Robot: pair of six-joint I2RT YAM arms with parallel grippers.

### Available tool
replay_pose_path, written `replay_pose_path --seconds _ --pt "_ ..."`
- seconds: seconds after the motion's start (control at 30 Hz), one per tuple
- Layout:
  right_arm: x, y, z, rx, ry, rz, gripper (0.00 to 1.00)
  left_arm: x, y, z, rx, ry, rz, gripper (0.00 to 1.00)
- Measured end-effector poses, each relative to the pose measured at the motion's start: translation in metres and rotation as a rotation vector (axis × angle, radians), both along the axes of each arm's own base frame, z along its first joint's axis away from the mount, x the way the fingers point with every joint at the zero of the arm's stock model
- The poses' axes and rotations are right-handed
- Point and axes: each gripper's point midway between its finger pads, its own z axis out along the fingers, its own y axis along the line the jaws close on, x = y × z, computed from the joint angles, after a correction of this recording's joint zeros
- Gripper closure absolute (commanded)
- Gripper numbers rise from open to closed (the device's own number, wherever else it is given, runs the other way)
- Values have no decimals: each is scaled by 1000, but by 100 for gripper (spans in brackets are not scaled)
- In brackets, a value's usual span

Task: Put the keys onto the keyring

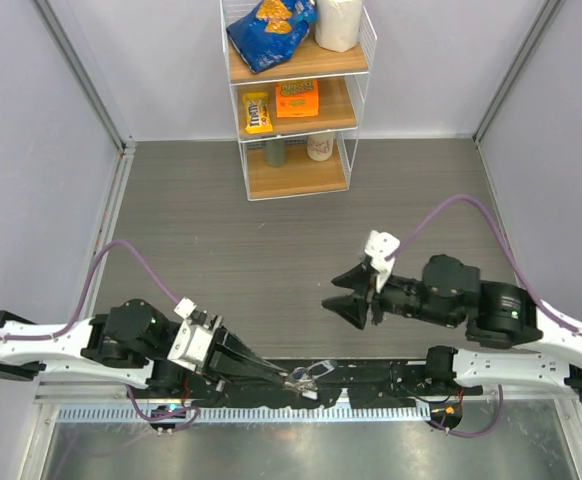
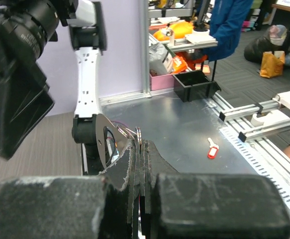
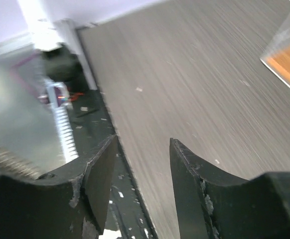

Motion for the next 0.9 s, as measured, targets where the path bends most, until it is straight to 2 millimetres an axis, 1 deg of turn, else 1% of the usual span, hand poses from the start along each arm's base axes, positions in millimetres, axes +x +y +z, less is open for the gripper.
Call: replay_pose_path --seconds 0.07,0.13,0.17,0.23,0.3,0.4,0.5,0.6,0.67,0.77,0.9 --pt "24 -1 -21 -47 35 -112 52 5 0 -5 6 6 28 100" --pt "52 -8 -48 -93 93 -231 52 9 1 -10 11 11 53 100" --pt "66 -15 -63 -118 125 -293 52 11 0 -12 15 13 65 100" --pt "86 -26 -96 -167 197 -395 52 15 -1 -17 26 16 84 100" --pt "100 -41 -131 -215 281 -489 53 19 -4 -23 42 19 108 100" --pt "107 -54 -171 -265 379 -578 53 23 -5 -30 63 21 133 100" --pt "111 -65 -203 -288 463 -662 54 26 -7 -34 76 22 151 100" --pt "113 -80 -233 -295 528 -761 49 27 -9 -37 85 22 160 100" --pt "113 -90 -252 -308 567 -822 48 28 -10 -41 93 22 164 100" --pt "114 -101 -270 -312 603 -894 45 28 -11 -48 107 20 166 100" --pt "117 -115 -285 -290 635 -974 44 28 -12 -56 122 18 166 100"
